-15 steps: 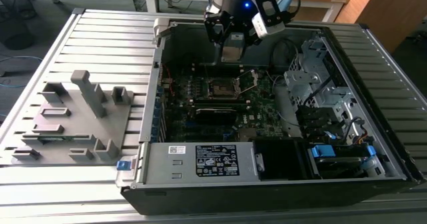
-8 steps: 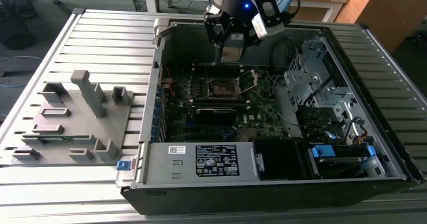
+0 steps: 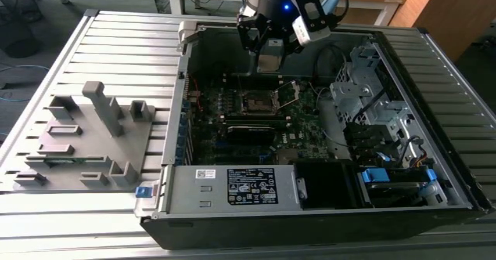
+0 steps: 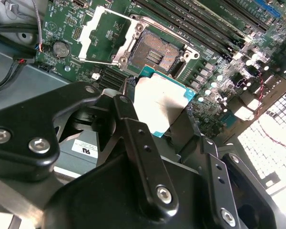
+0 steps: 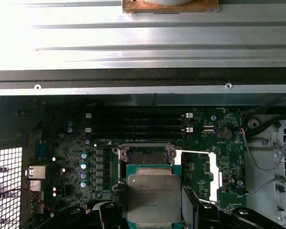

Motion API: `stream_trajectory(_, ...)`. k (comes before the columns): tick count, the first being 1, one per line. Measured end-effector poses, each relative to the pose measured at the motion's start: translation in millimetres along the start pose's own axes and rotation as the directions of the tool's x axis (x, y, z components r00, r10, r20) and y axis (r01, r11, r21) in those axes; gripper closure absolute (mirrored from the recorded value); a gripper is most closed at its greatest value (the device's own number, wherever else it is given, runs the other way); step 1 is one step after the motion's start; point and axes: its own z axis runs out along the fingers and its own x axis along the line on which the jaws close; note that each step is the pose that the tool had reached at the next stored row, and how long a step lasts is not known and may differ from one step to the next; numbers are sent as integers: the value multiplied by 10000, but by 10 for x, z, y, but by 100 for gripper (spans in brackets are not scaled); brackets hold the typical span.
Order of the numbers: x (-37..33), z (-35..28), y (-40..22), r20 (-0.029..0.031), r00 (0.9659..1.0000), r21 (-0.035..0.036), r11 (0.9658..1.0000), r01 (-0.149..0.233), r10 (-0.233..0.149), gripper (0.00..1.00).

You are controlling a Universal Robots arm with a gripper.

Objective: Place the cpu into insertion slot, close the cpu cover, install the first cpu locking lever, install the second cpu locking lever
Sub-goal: 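Place the cpu into insertion slot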

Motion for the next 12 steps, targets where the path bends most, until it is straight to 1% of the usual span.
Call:
stream_trajectory(2,0,2,0,0,10000,-1,10000,0,0,46)
stream_trajectory(5,0,21,-2,0,10000,-2,10000,0,0,46)
stream_trajectory(12,-1,113,-10,0,10000,0,10000,0,0,46)
